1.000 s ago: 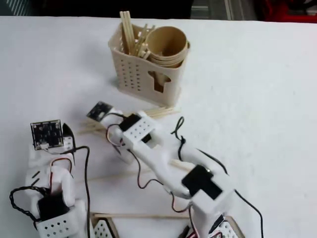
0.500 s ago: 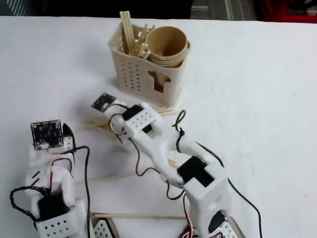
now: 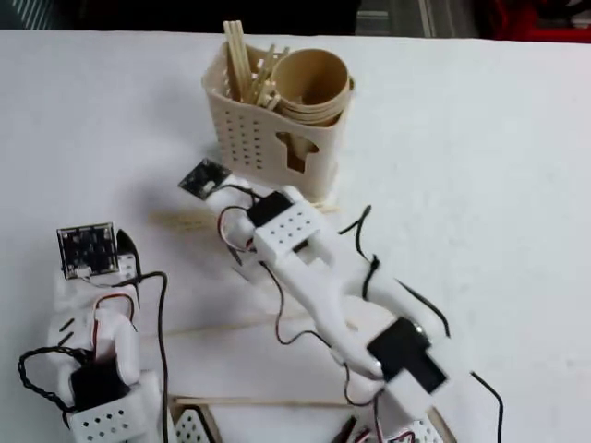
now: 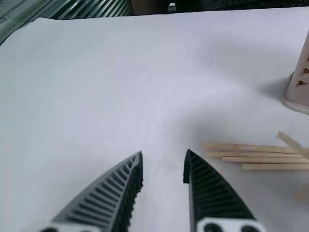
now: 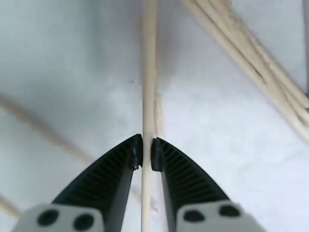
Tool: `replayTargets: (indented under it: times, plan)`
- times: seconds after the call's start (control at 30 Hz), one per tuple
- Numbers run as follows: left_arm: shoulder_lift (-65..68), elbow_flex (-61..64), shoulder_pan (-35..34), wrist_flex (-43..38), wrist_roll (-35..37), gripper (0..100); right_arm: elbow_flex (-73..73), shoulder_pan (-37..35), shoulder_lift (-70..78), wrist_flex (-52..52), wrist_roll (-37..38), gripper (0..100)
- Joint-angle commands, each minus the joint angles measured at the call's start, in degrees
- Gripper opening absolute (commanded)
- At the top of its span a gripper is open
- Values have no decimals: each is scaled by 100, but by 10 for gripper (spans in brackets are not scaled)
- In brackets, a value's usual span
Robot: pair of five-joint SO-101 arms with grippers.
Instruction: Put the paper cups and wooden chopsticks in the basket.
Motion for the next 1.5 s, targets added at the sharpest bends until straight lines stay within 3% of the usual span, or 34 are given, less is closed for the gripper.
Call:
replayTargets:
  times: [0.0, 0.27, 0.53, 1.03, 1.17, 1.33, 1.47]
  plan:
    - [-84, -44, -4, -123, 35, 151, 62, 57, -664, 48, 44, 19]
    - [-84, -35, -4, -123, 35, 151, -765, -127, -1807, 963, 0, 19]
    - [-84, -35, -4, -123, 35, 151, -2400, -136, -2141, 813, -9, 19]
    - [-84, -35, -22, -123, 35, 151, -2857, 453, -1807, -3934, -9, 19]
    - [-84, -35, -31, -123, 35, 151, -2857, 708, -1130, -4681, -53, 20]
    - [-84, -35, -31, -123, 35, 151, -2892, 1051, -171, -5455, -941, 24]
    - [-84, -35, -31, -123, 35, 151, -2892, 1253, 444, -5798, -1160, 24]
